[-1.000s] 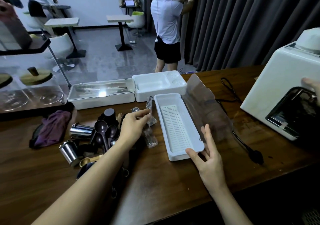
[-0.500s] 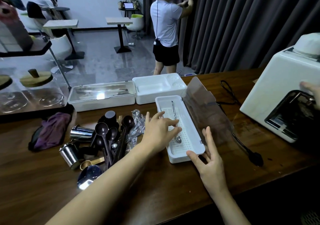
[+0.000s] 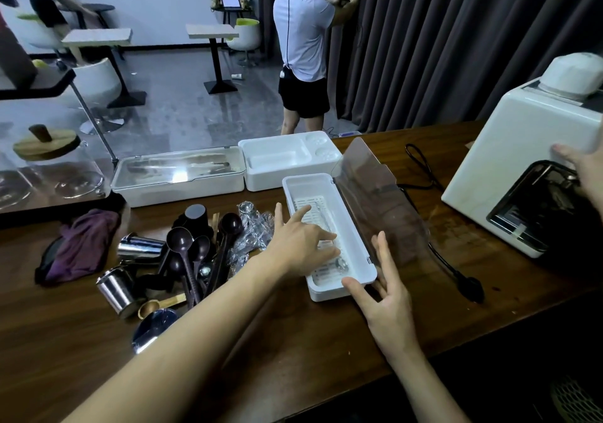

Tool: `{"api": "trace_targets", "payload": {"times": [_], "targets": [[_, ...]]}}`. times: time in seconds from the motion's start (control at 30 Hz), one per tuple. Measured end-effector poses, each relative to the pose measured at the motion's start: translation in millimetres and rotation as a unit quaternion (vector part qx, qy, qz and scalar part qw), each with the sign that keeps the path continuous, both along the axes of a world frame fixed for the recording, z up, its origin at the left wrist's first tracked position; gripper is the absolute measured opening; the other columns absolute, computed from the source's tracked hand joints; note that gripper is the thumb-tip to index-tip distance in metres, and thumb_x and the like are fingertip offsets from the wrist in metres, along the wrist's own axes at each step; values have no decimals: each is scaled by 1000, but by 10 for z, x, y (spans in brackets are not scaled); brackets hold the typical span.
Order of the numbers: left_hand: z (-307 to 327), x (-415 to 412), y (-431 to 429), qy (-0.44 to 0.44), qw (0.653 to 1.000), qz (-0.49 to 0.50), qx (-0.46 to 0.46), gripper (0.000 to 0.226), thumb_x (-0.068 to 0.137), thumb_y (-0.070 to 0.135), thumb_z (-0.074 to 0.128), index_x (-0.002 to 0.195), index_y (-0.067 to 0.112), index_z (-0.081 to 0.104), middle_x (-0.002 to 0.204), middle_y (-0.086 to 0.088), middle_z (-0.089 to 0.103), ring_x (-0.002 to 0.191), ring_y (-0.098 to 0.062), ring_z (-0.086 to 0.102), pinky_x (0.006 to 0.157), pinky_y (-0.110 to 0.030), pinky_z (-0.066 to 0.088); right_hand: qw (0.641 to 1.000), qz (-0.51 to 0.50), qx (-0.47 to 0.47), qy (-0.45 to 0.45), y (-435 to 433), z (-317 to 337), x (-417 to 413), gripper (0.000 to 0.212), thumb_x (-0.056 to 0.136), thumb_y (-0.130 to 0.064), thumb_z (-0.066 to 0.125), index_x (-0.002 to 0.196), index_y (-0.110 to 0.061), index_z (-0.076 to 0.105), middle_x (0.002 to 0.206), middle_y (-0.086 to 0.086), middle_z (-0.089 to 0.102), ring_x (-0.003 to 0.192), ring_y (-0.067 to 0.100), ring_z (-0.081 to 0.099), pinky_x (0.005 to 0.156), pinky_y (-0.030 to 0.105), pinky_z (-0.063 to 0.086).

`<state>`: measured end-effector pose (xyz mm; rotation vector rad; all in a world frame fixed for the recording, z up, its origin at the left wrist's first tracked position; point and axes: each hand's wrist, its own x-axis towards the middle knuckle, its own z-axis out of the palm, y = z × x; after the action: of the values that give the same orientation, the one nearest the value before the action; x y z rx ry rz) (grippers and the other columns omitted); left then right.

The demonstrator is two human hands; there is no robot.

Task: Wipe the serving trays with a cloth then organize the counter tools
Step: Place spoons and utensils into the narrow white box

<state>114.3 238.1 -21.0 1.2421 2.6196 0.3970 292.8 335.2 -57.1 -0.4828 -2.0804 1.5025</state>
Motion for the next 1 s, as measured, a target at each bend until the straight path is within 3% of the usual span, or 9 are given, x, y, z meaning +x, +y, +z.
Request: {"api": "trace_targets", "payload": {"times": [0.07,0.2,0.37,0.47,0.57,0.67,0.83,1.0], "targets": [[-21,4,-34,3,1000,-2,30,46,98,59,49,138,41,60,155,7,48,158,-23,-2,117,-66,-16,1000,3,1,0,-4,2,-4,91,80,-42,75,155,-48,23,142,-46,39,136,-7,43,107,25,42],[-112,-15,-205,-9,985,49,167,47,100,56,51,143,37,57,161,2,38,158,-26,2,124,-55,3,1000,5,5,2,-20,2,-6,90,81,-40,75,153,-51,22,147,-41,38,138,-6,41,107,25,42],[-273,-153,-560,-10,945,159,284,40,105,34,52,144,25,59,152,-3,50,147,-23,35,121,-42,28,1000,4,9,5,-26,-9,-10,92,80,-41,74,154,-50,22,148,-40,37,138,-6,41,106,25,43],[-347,-255,-754,31,940,217,263,38,101,22,55,138,26,64,138,-1,59,128,-25,52,102,-32,39,1000,3,9,3,-25,-15,-10,92,79,-41,74,155,-50,22,147,-41,37,137,-8,41,105,25,43],[-335,-323,-802,56,949,238,200,38,99,23,56,134,32,65,125,0,61,118,-26,55,91,-35,40,1000,5,7,3,-20,-14,-3,93,79,-41,75,155,-50,22,147,-41,38,136,-7,43,105,25,42],[-286,-356,-753,73,958,238,143,35,99,34,59,133,37,65,118,-2,61,112,-31,57,86,-40,46,1000,7,4,4,-20,-12,-7,93,79,-40,75,155,-48,23,149,-39,38,136,-6,43,107,26,43],[-276,-366,-676,104,962,245,56,46,95,57,60,137,39,63,125,-10,64,113,-35,60,89,-40,48,1000,9,6,1,-18,-16,3,93,80,-41,75,156,-48,23,148,-40,37,137,-6,43,109,30,43],[-281,-376,-637,110,961,251,39,43,93,52,62,134,37,64,121,-11,66,110,-35,62,89,-40,46,1000,8,8,-1,-7,-33,6,92,79,-44,75,154,-53,21,151,-36,36,139,-3,42,110,33,43]]}}
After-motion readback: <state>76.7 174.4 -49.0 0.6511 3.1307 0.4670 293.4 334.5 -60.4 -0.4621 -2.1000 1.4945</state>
